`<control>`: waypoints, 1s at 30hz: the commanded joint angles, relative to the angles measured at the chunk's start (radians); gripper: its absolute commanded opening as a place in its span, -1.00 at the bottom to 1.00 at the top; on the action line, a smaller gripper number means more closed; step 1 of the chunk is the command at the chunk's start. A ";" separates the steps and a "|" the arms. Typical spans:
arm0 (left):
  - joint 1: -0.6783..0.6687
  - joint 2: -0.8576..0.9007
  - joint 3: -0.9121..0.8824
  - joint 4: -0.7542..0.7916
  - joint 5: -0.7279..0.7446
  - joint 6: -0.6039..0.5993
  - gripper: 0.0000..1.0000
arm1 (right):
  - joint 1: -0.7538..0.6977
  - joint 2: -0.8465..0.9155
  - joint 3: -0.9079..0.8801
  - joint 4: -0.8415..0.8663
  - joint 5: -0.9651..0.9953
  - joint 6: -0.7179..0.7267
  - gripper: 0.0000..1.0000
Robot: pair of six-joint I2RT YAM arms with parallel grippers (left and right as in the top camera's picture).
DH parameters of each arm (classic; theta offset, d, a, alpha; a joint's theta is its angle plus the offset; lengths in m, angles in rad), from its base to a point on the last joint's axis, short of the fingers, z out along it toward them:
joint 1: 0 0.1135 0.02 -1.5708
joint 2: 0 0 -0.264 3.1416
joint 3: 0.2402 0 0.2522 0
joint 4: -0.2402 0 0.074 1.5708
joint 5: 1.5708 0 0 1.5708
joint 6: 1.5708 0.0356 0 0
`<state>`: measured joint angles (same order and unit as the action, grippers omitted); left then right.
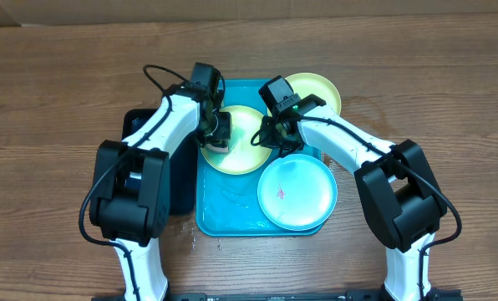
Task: Clean dirty plates on tray and stack at the side
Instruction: 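Scrub the left yellow plate's red stain with the sponge, left gripper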
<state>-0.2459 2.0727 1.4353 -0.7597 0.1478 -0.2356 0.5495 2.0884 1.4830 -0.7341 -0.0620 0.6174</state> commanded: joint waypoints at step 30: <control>0.000 -0.034 0.175 -0.154 0.048 0.056 -0.92 | -0.001 0.001 0.016 0.012 -0.002 0.004 -0.92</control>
<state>-0.2363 2.0308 1.6722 -0.9565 0.2478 -0.2119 0.5488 2.0884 1.4830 -0.7280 -0.0635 0.6174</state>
